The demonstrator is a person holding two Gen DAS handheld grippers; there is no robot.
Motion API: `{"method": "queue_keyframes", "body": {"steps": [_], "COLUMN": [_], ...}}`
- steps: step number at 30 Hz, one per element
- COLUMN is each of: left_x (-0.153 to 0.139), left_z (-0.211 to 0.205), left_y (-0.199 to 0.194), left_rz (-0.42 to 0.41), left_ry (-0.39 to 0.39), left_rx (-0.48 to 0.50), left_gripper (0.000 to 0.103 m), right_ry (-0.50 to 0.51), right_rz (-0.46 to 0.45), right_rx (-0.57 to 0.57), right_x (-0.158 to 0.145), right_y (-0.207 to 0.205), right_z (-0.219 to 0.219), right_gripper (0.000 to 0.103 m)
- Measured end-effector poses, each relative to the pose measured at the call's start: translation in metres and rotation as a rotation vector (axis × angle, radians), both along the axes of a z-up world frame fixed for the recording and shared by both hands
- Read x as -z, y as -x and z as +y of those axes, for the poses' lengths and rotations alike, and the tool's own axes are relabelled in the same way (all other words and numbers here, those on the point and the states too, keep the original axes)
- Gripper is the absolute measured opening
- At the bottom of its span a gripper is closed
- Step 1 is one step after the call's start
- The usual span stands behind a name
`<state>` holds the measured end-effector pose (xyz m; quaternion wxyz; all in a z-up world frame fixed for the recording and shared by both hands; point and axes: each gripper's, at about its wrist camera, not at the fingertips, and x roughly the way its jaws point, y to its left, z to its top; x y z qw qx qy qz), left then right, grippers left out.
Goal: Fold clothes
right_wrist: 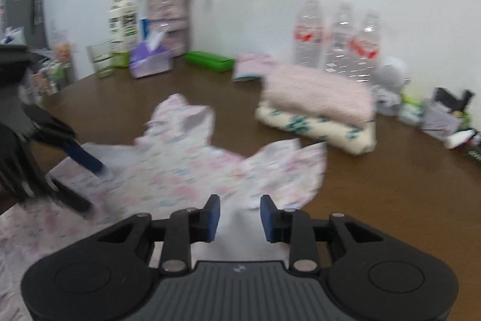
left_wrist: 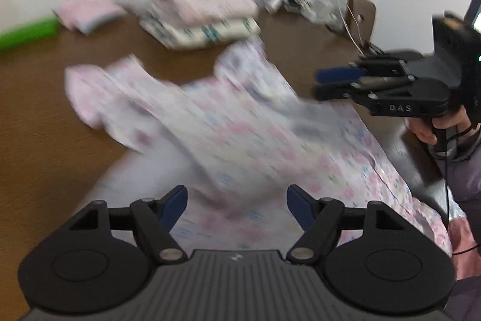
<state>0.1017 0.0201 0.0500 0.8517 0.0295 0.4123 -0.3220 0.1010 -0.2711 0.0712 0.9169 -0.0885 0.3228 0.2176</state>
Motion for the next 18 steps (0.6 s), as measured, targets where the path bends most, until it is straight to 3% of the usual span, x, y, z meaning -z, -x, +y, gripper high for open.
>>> {"method": "queue_keyframes", "body": {"steps": [3,5,7,9,10,11,13,15,17,18], "left_x": [-0.022,-0.015,-0.004,0.006,0.011,0.016,0.026,0.033,0.029,0.027], "left_z": [0.018,0.014,0.008,0.006,0.005,0.004,0.002,0.003,0.012,0.017], "left_y": [-0.039,-0.071,-0.095,-0.099,-0.102,-0.104,-0.108,-0.113,-0.117,-0.119], "left_rz": [-0.034,-0.044,-0.048,-0.043,-0.04,-0.038,-0.033,-0.03,-0.035,-0.037], "left_ry": [0.04,0.039,0.025,0.015,0.01,0.005,-0.005,-0.008,0.012,0.022], "left_rx": [-0.098,-0.147,-0.19,-0.198,-0.202,-0.206,-0.214,-0.228,-0.258,-0.273], "left_gripper": [0.078,0.078,0.069,0.057,0.056,0.056,0.056,0.059,0.065,0.071], "right_ry": [-0.011,-0.011,-0.012,-0.013,-0.014,-0.015,-0.016,-0.026,-0.036,-0.041], "right_rz": [0.01,0.034,0.063,0.091,0.105,0.119,0.148,0.143,0.13,0.123], "right_rx": [0.022,0.033,0.042,0.05,0.055,0.059,0.067,0.092,0.089,0.085], "right_x": [-0.003,0.003,0.015,0.026,0.032,0.038,0.049,0.048,0.045,0.044], "right_y": [-0.026,-0.042,-0.053,-0.065,-0.07,-0.076,-0.087,-0.089,-0.087,-0.087], "right_z": [0.001,0.004,0.006,0.007,0.008,0.009,0.01,0.0,-0.006,-0.008], "right_gripper": [0.041,0.046,0.044,0.034,0.009,0.006,0.006,0.014,0.035,0.037]}}
